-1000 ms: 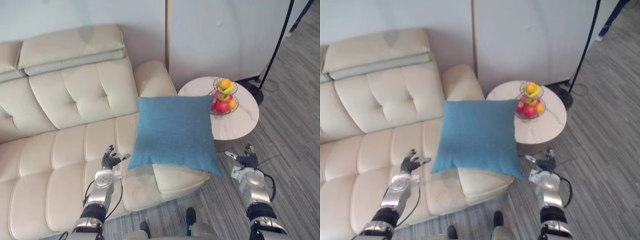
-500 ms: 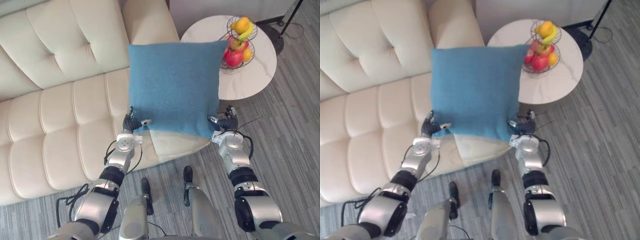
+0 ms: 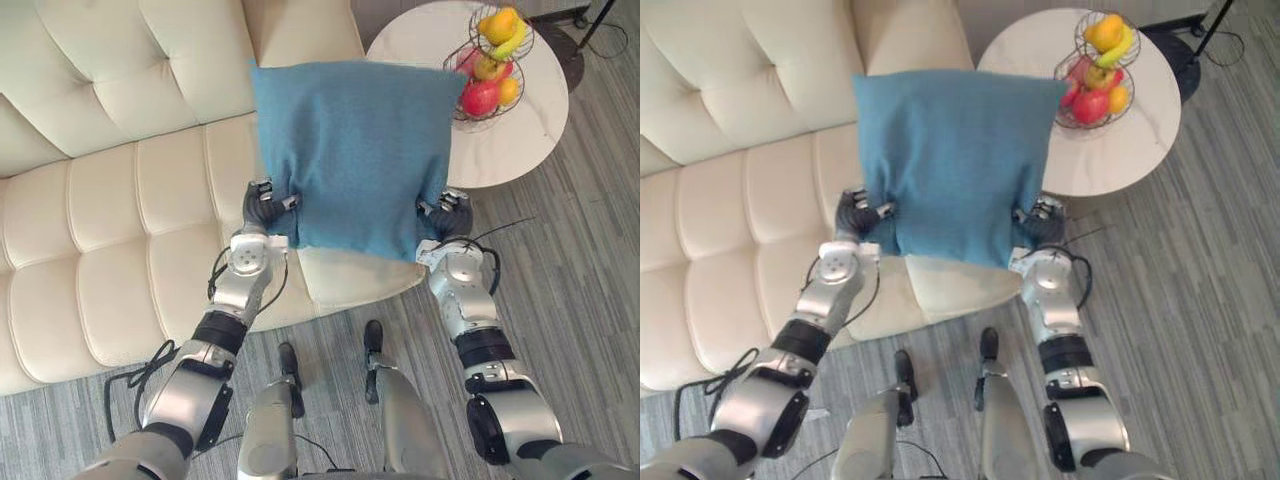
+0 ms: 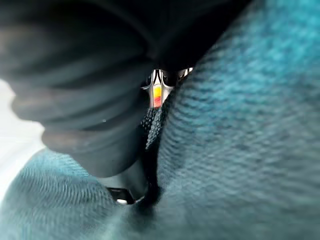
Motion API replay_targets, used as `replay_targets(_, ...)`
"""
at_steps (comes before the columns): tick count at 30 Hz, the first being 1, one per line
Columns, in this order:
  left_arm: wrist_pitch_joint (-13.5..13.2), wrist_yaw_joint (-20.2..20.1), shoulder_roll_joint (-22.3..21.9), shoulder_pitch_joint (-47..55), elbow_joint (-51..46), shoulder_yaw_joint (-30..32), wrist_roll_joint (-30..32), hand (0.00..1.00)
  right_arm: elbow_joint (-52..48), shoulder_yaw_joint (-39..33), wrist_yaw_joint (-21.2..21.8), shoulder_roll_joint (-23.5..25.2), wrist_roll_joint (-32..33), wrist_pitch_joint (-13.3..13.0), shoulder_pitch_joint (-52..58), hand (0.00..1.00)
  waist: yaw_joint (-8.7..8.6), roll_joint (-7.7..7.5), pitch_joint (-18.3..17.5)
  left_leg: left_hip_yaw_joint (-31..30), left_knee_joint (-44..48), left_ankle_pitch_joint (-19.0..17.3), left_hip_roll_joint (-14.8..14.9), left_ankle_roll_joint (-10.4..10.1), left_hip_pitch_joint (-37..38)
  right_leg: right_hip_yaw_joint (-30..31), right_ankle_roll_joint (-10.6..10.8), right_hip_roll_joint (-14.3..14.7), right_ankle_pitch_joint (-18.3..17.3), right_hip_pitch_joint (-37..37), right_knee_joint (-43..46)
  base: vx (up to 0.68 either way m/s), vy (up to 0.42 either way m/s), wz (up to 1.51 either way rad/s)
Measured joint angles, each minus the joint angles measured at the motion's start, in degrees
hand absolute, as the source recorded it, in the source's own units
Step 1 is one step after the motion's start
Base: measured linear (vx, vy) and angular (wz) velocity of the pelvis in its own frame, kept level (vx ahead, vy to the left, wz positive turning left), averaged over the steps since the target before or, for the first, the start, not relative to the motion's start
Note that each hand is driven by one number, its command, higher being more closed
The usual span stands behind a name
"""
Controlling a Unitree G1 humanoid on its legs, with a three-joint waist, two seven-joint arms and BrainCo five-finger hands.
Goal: Pick up cushions and gather them together orderly.
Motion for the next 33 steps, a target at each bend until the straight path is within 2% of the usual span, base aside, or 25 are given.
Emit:
replay_targets(4, -0.39, 0.46, -1.11, 6.99, -6.83, -0.02, -0.10, 1.00, -2.80, 0.81, 0.36, 1.25, -0.03, -1.38, 5.23, 1.00, -0.15, 0.08, -0.29, -0.27, -3.81, 1.17, -0.58, -0.11, 4.12, -0.35, 0.05, 0.19, -0.25, 3.91, -2.64, 0.04, 0.004, 0.04)
replay_targets(8, -0.39, 0.44, -3.03, 16.55, -13.64, -0.24, -1.19, 1.00, -6.04, 1.03, 1.08, 3.15, -0.27, -1.53, 12.92, 1.00, -0.79, 0.27, -1.25, -1.77, -7.30, 2.18, -0.97, -0.17, 8.06, -1.11, 0.05, 0.98, -0.24, 8.35, -5.72, 0.03, -0.001, 0.12)
replay_targets(16, -0.39, -1.16, -3.64, 33.44, -25.28, -0.71, -1.28, 1.00, -17.43, 3.31, 5.38, 4.86, -0.64, -2.37, 28.72, 1.00, -1.11, 0.15, -8.69, -2.49, -9.94, 2.04, -1.03, -0.03, 13.28, -1.71, 0.34, 1.45, -0.01, 14.65, -9.79, 0.05, 0.016, 0.05)
replay_targets(22, -1.83, -2.83, -5.88, 43.73, -33.60, 0.22, -2.52, 1.00, -24.83, 5.26, 7.56, 5.63, -0.74, -4.86, 36.52, 1.00, -0.48, 0.15, -12.06, -3.53, -10.14, 1.60, -1.06, 0.53, 16.21, -2.43, 0.60, 1.39, -0.21, 18.94, -10.85, 0.01, 0.007, 0.09)
replay_targets(25, -2.13, -3.78, -6.79, 45.96, -35.37, 0.19, -2.59, 1.00, -25.32, 5.30, 7.71, 5.60, -0.73, -5.98, 38.05, 1.00, -0.21, 0.00, -11.99, -6.02, -4.92, -0.75, -0.90, 0.76, 14.49, -4.94, 0.90, 0.70, -1.62, 20.81, -9.40, -0.07, 0.002, 0.46)
replay_targets(27, -2.21, -3.74, -7.61, 46.16, -35.54, 0.22, -2.84, 1.00, -25.40, 5.30, 7.49, 5.55, -0.73, -6.46, 38.00, 1.00, 0.01, 0.26, -12.10, -8.24, 1.82, -3.58, -0.27, 0.63, 9.86, -7.58, 0.89, 0.26, -2.83, 19.84, -6.87, -0.12, 0.012, 0.64)
replay_targets(28, -2.27, -3.71, -7.77, 46.18, -35.54, 0.23, -3.10, 1.00, -25.38, 5.30, 7.10, 5.58, -0.83, -6.46, 37.78, 1.00, 0.27, 0.07, -12.26, -8.42, 3.21, -5.09, 0.37, 1.39, 8.05, -8.68, 0.82, -0.13, -2.82, 19.02, -6.16, -0.13, 0.036, 0.68)
replay_targets(30, -2.36, -3.68, -7.69, 46.08, -35.45, 0.20, -3.50, 1.00, -25.25, 4.90, 6.38, 5.47, -1.94, -6.47, 36.76, 1.00, 0.12, -0.35, -12.49, -4.27, 3.56, -5.65, 1.92, 2.80, 5.44, -12.50, 0.60, -2.07, -2.39, 17.81, -5.95, -0.11, 0.085, 0.86)
replay_targets(31, -2.38, -3.68, -7.98, 45.76, -34.94, 0.06, -3.90, 1.00, -24.22, 4.49, 5.47, 5.02, -3.01, -6.49, 34.98, 1.00, -0.29, -0.83, -12.47, -0.49, 7.33, -5.92, 3.81, 5.39, 3.50, -14.29, 0.56, -4.26, -2.00, 16.62, -5.37, -0.07, 0.120, 0.75)
replay_targets(32, -2.40, -3.67, -8.09, 45.68, -34.63, 0.06, -4.16, 1.00, -23.73, 4.30, 5.27, 4.95, -3.02, -6.44, 34.21, 1.00, -0.27, -0.83, -12.48, 0.50, 8.40, -5.98, 4.90, 6.06, 3.15, -14.59, 0.81, -4.88, -1.84, 16.34, -5.16, -0.08, 0.228, 0.77)
replay_targets(33, -2.40, -3.67, -8.38, 45.19, -32.98, -0.21, -4.53, 1.00, -22.56, 3.03, 4.92, 4.92, -3.49, -6.37, 33.24, 1.00, -0.47, -0.49, -12.73, 2.24, 11.02, -5.87, 7.79, 6.29, 3.34, -15.89, 2.13, -6.99, -1.01, 16.79, -5.52, -0.04, 0.224, 0.43)
